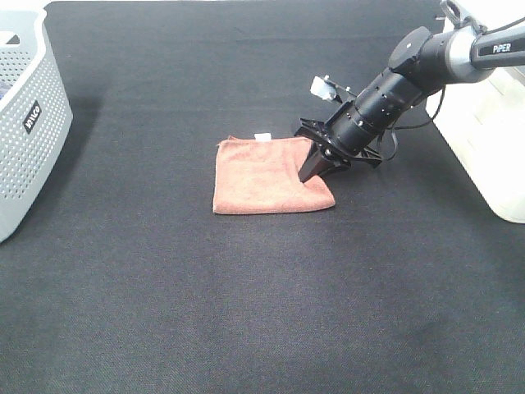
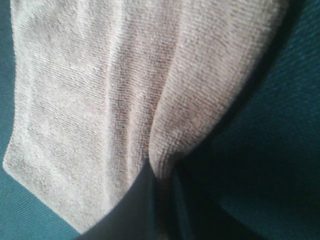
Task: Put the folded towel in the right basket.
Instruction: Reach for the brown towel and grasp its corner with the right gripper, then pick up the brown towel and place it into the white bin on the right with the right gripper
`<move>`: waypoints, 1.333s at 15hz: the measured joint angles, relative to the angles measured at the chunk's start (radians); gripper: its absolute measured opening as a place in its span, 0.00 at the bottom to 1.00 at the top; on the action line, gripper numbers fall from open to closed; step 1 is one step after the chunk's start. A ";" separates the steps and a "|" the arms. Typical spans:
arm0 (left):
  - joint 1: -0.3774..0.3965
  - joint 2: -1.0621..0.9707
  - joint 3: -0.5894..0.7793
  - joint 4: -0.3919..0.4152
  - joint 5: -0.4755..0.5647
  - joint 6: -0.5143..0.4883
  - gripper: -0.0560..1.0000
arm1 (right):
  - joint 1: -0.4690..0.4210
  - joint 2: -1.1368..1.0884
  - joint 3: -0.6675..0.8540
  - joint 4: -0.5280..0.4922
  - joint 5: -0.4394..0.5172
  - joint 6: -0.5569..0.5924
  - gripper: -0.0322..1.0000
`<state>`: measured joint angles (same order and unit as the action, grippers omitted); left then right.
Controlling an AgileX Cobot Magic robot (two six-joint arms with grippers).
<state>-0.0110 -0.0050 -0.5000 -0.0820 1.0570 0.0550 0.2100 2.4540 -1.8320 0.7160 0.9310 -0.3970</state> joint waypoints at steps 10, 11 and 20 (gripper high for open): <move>0.000 0.000 0.000 0.000 0.000 0.000 0.88 | 0.003 -0.210 -0.065 -0.018 0.133 0.000 0.04; 0.000 0.000 0.000 0.000 0.000 0.000 0.88 | 0.003 -0.243 -0.065 -0.027 0.147 0.000 0.04; 0.000 0.000 0.000 0.000 0.000 0.000 0.88 | 0.003 -0.546 -0.066 -0.416 0.096 0.123 0.04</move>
<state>-0.0110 -0.0050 -0.5000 -0.0820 1.0570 0.0550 0.2130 1.9080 -1.8980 0.3000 1.0270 -0.2740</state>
